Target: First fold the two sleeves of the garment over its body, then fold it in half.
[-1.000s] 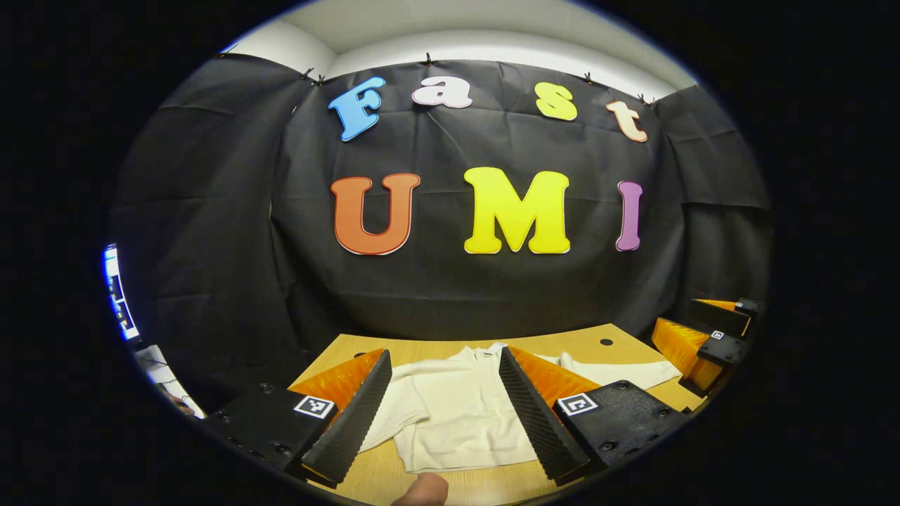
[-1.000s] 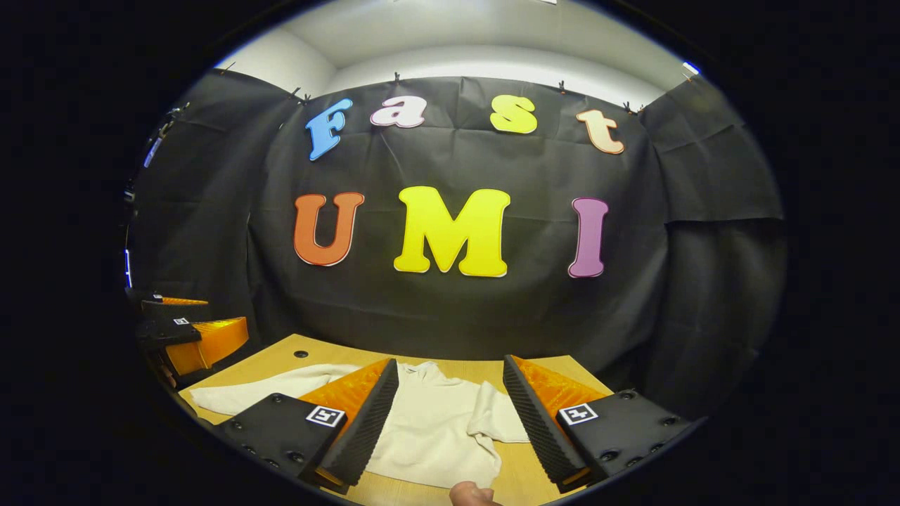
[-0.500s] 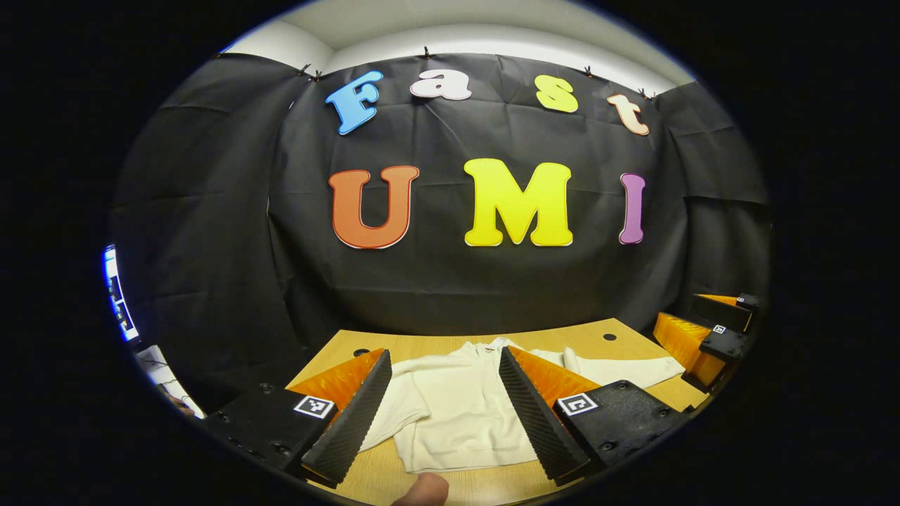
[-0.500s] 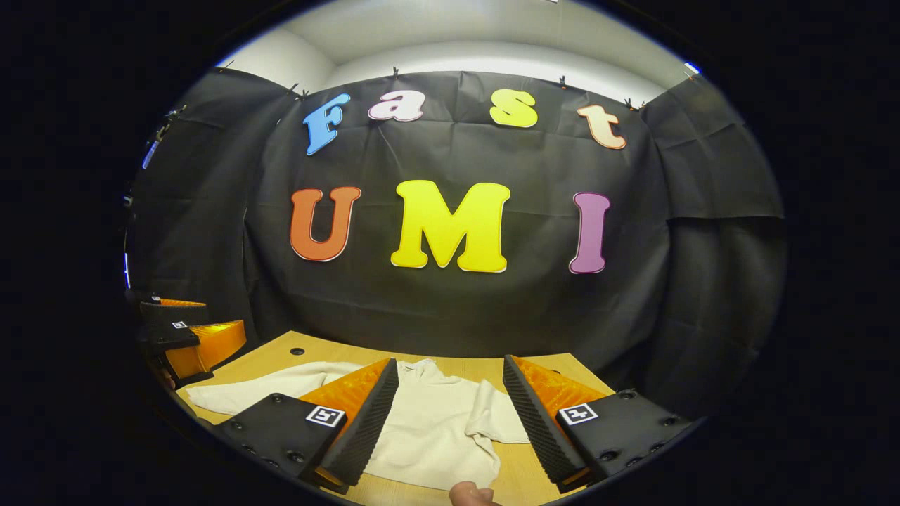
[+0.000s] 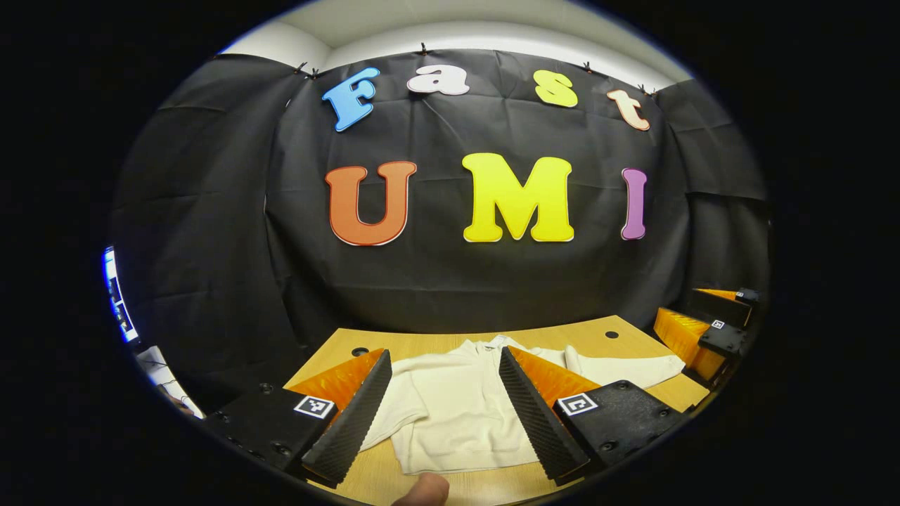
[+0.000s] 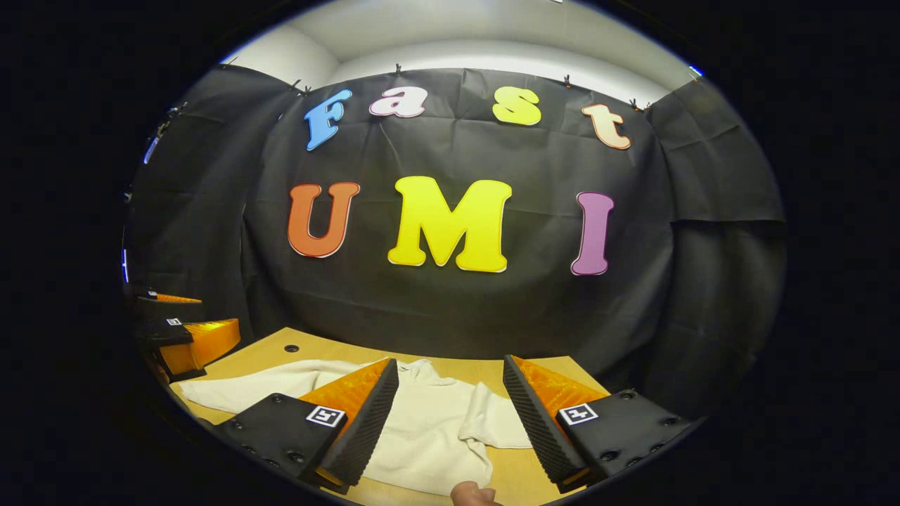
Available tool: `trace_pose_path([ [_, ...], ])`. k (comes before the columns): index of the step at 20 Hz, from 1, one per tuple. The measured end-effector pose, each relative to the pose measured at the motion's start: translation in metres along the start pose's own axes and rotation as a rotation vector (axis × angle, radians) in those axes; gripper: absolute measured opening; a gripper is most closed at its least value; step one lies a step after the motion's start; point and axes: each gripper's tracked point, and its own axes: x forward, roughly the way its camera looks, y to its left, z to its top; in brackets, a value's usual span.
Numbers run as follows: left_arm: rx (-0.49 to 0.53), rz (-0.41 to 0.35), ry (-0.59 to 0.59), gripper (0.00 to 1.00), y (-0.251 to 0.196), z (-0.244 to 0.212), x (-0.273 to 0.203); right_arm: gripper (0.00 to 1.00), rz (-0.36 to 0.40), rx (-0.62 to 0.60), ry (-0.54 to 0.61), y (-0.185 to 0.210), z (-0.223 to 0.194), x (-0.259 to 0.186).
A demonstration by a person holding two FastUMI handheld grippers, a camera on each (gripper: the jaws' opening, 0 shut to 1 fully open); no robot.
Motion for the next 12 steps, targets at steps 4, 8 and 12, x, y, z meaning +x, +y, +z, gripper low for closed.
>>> trace_pose_path([
  [4, 0.004, -0.002, 0.013, 0.99, -0.018, -0.003, 0.005, 0.94, -0.099, 0.027, 0.035, -0.063, -0.019, 0.024],
  [8, 0.022, 0.014, 0.036, 0.99, -0.035, -0.01, 0.009, 0.94, -0.219, 0.007, 0.067, -0.149, -0.046, 0.052],
  [12, 0.035, 0.041, 0.063, 0.99, -0.051, -0.018, 0.011, 0.94, -0.339, 0.019, 0.151, -0.243, -0.096, 0.077],
])
